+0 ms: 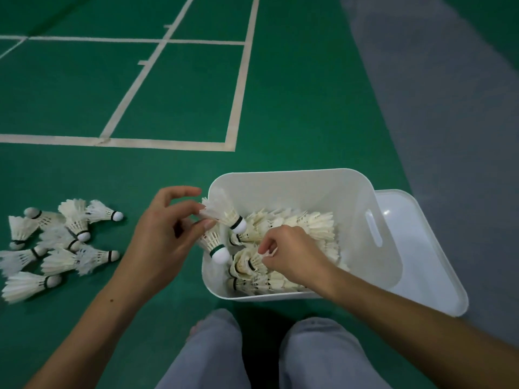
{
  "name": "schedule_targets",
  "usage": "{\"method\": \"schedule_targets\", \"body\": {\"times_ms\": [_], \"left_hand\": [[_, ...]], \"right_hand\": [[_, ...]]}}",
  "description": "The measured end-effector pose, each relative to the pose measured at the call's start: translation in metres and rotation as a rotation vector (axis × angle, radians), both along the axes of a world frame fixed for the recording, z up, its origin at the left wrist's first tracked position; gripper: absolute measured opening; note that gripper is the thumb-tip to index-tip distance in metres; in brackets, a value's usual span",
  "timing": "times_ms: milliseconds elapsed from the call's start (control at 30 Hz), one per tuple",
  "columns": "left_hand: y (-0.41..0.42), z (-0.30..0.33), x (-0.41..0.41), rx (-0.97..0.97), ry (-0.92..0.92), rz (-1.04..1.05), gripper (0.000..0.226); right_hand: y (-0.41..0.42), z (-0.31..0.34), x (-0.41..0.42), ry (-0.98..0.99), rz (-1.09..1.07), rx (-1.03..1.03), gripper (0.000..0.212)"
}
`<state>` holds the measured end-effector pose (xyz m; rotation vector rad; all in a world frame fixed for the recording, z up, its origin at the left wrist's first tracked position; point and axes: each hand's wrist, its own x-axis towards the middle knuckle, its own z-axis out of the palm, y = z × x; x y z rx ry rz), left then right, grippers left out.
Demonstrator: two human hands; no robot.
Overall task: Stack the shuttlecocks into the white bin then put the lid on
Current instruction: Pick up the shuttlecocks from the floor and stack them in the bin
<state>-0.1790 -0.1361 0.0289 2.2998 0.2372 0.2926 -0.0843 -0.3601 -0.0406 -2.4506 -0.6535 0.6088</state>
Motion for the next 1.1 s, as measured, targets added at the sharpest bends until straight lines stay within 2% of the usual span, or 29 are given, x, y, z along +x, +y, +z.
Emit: {"method": "schedule_targets", "body": {"times_ms": [67, 167, 233, 333, 400, 500, 600, 667, 767, 800, 867, 967, 1100], "left_hand": [[-0.004, -0.001, 0.005, 0.028, -0.016, -0.014, 0.009], [-0.008, -0.002, 0.013, 0.085, -0.005, -0.048, 0.017], [-0.010, -0.001, 0.016, 0.134, 0.015, -0.079, 0.011], [-0.011, 0.000, 0.018, 0.204, 0.051, -0.151, 0.009], [-0.012, 0.002, 0.021, 0.224, 0.075, -0.185, 0.008], [-0.016, 0.005, 0.026, 0.268, 0.107, -0.249, 0.008], [-0.026, 0.010, 0.029, 0.333, 0.182, -0.351, 0.008], [-0.032, 0.014, 0.030, 0.367, 0.200, -0.416, 0.016], [-0.036, 0.015, 0.030, 0.370, 0.198, -0.443, 0.016], [-0.036, 0.014, 0.029, 0.363, 0.198, -0.426, 0.016], [-0.036, 0.013, 0.029, 0.338, 0.197, -0.367, 0.033], [-0.036, 0.008, 0.028, 0.276, 0.158, -0.284, 0.055], [-0.038, -0.001, 0.028, 0.267, 0.114, -0.282, 0.040]], "right_hand": [[0.005, -0.004, 0.003, 0.036, -0.004, 0.006, 0.010], [0.010, -0.009, 0.007, 0.139, -0.028, 0.043, 0.011], [0.009, -0.008, 0.010, 0.239, -0.008, 0.077, 0.012], [-0.006, 0.003, 0.014, 0.363, -0.019, 0.160, 0.024], [-0.021, 0.017, 0.016, 0.274, -0.081, 0.211, 0.030], [-0.037, 0.041, 0.015, 0.022, -0.141, 0.293, 0.048], [-0.036, 0.055, 0.012, -0.129, 0.038, 0.283, 0.060], [-0.029, 0.054, 0.010, -0.233, 0.154, 0.196, 0.045], [-0.025, 0.047, 0.005, -0.362, 0.200, 0.146, 0.021], [-0.027, 0.044, 0.005, -0.386, 0.190, 0.151, 0.020], [-0.035, 0.039, 0.007, -0.385, 0.132, 0.165, 0.022], [-0.050, 0.035, 0.012, -0.290, 0.031, 0.020, 0.029], [-0.053, 0.028, 0.007, -0.261, -0.019, -0.157, 0.029]]}}
